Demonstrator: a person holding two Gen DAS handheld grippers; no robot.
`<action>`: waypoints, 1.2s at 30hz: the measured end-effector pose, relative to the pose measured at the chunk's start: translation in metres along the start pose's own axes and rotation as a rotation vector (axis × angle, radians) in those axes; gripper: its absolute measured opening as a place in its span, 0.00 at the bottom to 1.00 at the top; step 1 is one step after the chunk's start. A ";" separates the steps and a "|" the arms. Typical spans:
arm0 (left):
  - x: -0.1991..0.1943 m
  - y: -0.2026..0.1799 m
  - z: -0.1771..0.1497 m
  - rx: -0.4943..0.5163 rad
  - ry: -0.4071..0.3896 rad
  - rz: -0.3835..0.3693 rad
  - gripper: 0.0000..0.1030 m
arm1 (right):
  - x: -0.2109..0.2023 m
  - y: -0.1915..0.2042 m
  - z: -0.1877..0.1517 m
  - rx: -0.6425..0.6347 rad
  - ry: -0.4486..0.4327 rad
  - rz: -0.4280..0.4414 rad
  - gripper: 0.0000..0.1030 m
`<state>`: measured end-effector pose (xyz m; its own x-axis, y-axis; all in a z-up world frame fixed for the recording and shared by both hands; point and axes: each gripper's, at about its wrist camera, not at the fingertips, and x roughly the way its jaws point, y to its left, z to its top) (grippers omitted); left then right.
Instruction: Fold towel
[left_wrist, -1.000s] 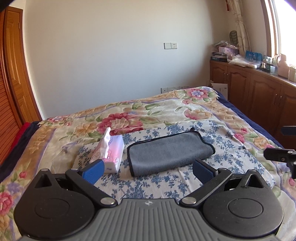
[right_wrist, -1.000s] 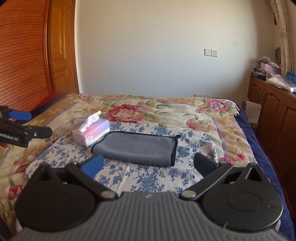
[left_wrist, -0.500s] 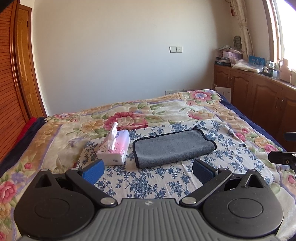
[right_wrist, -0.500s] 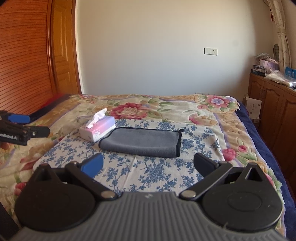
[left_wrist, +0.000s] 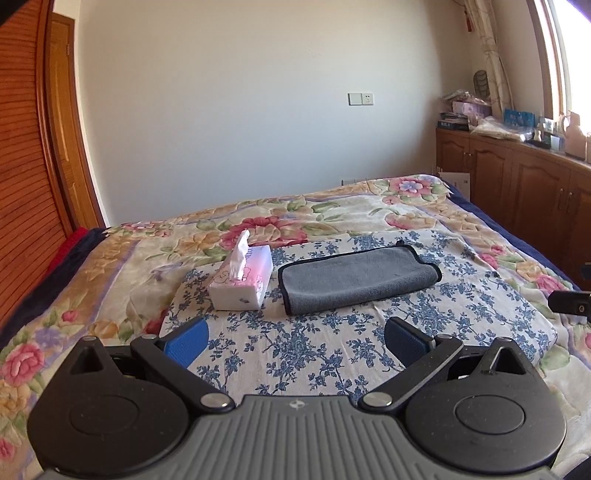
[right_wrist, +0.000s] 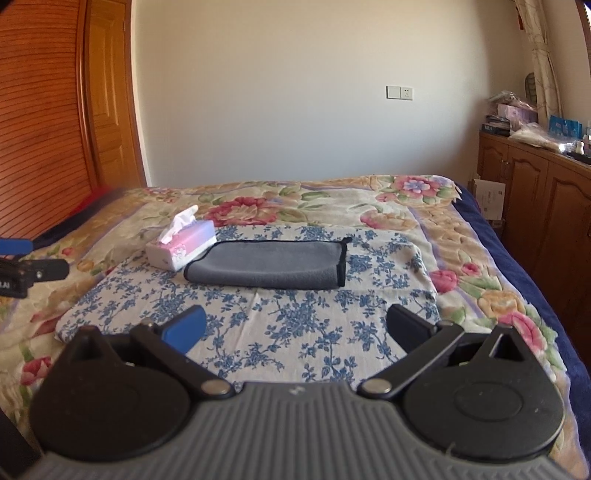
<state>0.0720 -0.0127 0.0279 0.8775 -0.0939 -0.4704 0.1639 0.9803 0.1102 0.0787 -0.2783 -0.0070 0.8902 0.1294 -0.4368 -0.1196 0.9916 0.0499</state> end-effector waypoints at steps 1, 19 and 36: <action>-0.001 0.001 -0.002 -0.009 -0.001 -0.001 1.00 | 0.000 0.000 -0.002 0.000 0.001 -0.002 1.00; 0.003 0.022 -0.036 -0.120 -0.014 0.048 1.00 | -0.008 -0.002 -0.020 0.005 -0.008 -0.023 1.00; -0.013 0.030 -0.044 -0.167 -0.085 0.090 1.00 | -0.022 -0.007 -0.023 0.013 -0.117 -0.076 1.00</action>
<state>0.0453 0.0251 -0.0009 0.9214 -0.0120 -0.3885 0.0123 0.9999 -0.0017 0.0498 -0.2878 -0.0185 0.9417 0.0531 -0.3322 -0.0446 0.9985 0.0330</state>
